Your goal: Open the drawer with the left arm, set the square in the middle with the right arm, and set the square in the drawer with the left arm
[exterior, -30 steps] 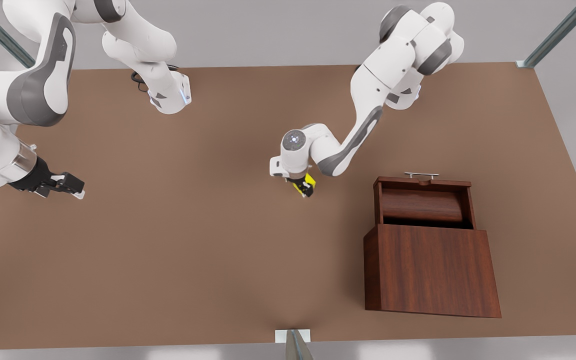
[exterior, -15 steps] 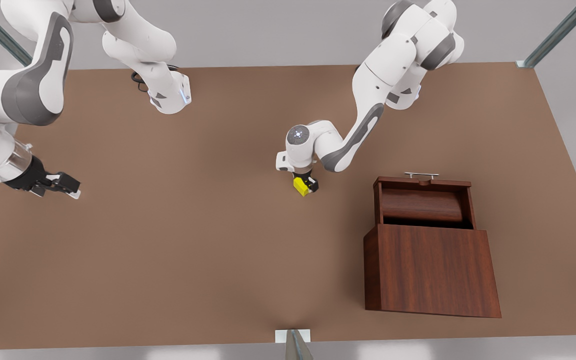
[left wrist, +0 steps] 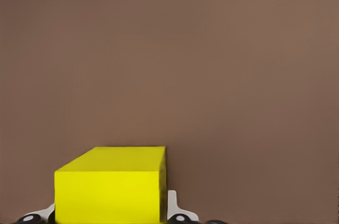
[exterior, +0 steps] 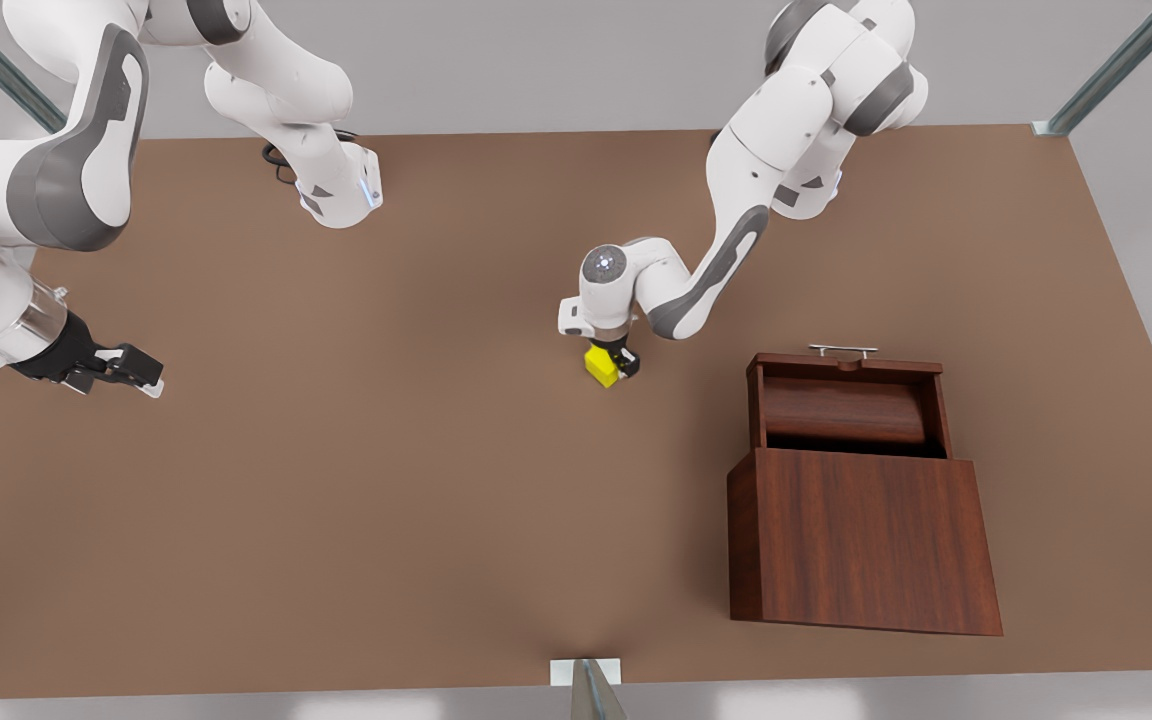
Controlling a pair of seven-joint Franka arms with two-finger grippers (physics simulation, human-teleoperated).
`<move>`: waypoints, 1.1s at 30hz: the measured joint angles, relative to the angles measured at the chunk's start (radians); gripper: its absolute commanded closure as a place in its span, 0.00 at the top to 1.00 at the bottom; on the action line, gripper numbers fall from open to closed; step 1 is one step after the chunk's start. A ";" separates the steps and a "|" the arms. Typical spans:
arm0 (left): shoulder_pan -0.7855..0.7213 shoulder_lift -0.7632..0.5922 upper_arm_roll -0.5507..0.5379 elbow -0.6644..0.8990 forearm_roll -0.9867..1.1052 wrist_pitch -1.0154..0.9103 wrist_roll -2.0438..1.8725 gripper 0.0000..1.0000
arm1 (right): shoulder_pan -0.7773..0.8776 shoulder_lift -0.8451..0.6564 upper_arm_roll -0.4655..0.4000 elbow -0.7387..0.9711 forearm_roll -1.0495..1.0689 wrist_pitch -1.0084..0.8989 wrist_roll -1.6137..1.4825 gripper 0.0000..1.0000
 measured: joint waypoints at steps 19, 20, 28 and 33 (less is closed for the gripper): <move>0.016 -0.157 0.004 0.297 -0.134 -0.467 0.154 0.65 | 0.000 0.001 0.001 0.000 0.000 0.006 0.000 1.00; 0.017 -0.162 0.022 0.316 -0.158 -0.489 0.190 0.65 | 0.000 0.000 0.001 0.000 0.000 0.006 0.000 1.00; 0.016 -0.308 0.300 0.319 -0.375 -0.681 0.670 0.65 | 0.000 0.002 0.001 0.000 0.002 0.018 0.002 1.00; 0.016 -0.316 0.494 0.287 -0.431 -0.711 1.009 0.65 | 0.002 0.001 0.001 0.000 0.000 0.018 0.000 1.00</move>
